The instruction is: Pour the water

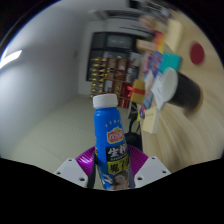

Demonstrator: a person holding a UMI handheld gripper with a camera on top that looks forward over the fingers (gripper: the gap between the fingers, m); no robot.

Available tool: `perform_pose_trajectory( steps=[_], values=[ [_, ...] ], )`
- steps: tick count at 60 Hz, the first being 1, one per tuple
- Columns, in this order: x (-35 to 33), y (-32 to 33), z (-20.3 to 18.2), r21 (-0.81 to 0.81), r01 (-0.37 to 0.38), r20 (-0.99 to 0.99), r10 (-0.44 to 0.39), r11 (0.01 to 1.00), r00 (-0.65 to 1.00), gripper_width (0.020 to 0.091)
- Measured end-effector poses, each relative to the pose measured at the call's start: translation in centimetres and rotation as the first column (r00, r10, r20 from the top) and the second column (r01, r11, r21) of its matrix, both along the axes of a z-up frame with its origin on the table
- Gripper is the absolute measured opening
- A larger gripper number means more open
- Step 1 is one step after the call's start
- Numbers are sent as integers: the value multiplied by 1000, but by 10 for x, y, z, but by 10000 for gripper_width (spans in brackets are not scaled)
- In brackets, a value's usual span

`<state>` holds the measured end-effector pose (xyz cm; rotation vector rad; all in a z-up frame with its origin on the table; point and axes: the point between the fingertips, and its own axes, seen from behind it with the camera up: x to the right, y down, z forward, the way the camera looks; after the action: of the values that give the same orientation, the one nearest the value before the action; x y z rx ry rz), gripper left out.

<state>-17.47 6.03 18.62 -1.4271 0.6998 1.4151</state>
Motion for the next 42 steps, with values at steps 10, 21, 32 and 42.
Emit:
perform_pose_trajectory(
  steps=[10,21,32,42],
  values=[
    [26,13,-12,-116,-116,-388,63,986,920,470],
    [43,2,1,-86,-192,-597,104,978,795,473],
    [46,-30,14,-76,-215,-706,99,974,702,466],
    [46,-22,13,-90,-213,-727,82,973,682,470]
  ],
)
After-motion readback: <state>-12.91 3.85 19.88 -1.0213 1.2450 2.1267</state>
